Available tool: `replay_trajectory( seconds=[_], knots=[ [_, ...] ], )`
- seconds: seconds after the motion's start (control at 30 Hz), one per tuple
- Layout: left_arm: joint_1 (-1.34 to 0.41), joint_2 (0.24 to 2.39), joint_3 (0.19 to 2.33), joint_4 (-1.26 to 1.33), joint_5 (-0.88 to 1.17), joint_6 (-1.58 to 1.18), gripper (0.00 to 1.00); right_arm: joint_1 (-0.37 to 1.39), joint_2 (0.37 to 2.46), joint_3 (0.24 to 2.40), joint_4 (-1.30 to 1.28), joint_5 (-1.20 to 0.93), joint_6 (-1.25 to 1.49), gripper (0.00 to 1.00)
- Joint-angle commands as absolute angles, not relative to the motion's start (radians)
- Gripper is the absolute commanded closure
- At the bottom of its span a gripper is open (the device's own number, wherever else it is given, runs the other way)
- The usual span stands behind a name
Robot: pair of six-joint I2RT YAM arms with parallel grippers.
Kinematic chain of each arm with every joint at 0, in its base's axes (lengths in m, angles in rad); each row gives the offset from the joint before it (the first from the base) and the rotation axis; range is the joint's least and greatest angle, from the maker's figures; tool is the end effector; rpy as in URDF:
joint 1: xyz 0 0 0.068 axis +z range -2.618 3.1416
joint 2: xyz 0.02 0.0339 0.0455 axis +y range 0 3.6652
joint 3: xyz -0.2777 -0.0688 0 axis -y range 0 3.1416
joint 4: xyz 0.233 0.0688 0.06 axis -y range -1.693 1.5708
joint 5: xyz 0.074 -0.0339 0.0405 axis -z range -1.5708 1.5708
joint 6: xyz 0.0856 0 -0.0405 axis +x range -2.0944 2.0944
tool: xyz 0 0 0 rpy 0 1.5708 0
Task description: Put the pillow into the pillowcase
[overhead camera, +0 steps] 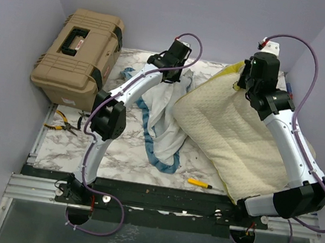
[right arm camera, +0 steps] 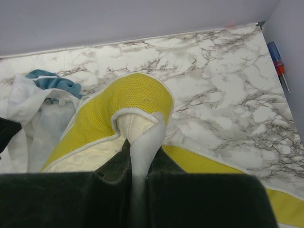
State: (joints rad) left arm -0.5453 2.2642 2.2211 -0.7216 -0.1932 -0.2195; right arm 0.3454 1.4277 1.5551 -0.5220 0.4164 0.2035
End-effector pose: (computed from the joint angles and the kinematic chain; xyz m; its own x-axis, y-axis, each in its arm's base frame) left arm 0.4761 -0.2696 0.2676 -0.6628 0.1521 -0.7332 0.2523 0.9673 -0.0274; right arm 0.3358 0.0840 0.4189 -0.3458 0.0720 -0.9355 0.1139 0.9929 0.0343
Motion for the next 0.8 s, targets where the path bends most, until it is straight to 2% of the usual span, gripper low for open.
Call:
replay_trajectory(
  seconds=[0.0,0.1,0.23,0.47,0.67,0.77],
  knots=[
    [-0.541,2.140,2.166,-0.724,-0.260,-0.165,0.97,0.348,1.411,1.595,-0.532,0.452,0.161,1.00],
    [-0.540,2.122,2.151,-0.763,-0.275,-0.128,0.93,0.347,1.410,1.588,-0.529,0.465,0.150,1.00],
    [-0.540,2.114,2.136,-0.782,-0.296,-0.116,0.98,0.348,1.414,1.589,-0.528,0.461,0.155,1.00],
    [-0.538,2.124,2.201,-0.788,-0.184,-0.143,1.00,0.348,1.447,1.665,-0.505,0.410,0.198,1.00],
    [-0.533,2.089,2.224,-0.789,-0.112,-0.190,1.00,0.352,1.509,1.780,-0.470,0.264,0.259,1.00],
    [-0.528,2.075,2.228,-0.789,-0.077,-0.223,1.00,0.371,1.567,1.814,-0.487,0.278,0.258,1.00]
  ],
)
